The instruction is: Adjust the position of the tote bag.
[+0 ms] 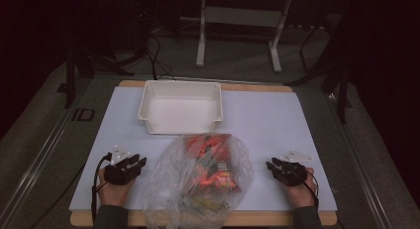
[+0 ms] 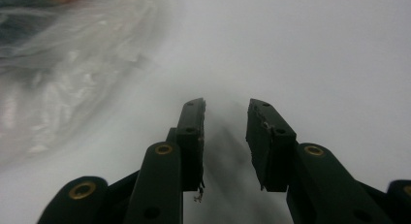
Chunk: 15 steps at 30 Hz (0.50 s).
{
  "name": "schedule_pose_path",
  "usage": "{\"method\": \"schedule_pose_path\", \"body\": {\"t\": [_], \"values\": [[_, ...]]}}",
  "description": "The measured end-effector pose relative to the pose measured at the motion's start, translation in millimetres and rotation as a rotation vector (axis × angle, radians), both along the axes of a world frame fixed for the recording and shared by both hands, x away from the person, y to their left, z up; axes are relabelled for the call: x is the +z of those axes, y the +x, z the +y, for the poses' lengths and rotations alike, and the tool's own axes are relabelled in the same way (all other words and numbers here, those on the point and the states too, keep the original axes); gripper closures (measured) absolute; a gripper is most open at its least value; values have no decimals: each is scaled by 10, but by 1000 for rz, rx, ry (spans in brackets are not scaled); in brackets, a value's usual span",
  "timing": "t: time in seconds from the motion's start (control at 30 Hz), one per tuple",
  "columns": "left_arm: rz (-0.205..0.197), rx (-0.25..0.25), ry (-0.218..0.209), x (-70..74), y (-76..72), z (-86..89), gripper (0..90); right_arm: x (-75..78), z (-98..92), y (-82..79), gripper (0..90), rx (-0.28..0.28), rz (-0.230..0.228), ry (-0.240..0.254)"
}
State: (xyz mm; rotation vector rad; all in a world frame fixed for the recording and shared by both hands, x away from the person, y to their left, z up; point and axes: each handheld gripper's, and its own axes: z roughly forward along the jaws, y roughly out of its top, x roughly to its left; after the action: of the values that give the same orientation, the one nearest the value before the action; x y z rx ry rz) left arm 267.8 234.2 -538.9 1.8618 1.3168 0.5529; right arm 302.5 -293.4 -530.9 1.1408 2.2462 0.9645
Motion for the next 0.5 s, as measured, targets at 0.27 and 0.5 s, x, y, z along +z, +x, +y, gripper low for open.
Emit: {"method": "schedule_pose_path", "body": {"t": [0.27, 0.5], "values": [[-12, -49, 5, 0, -13, -28, 663, 62, 98, -45, 694, 38, -4, 3], [-13, -65, -25, 8, -12, -8, 663, 133, 254, -93, 725, 104, -7, 3]]}}
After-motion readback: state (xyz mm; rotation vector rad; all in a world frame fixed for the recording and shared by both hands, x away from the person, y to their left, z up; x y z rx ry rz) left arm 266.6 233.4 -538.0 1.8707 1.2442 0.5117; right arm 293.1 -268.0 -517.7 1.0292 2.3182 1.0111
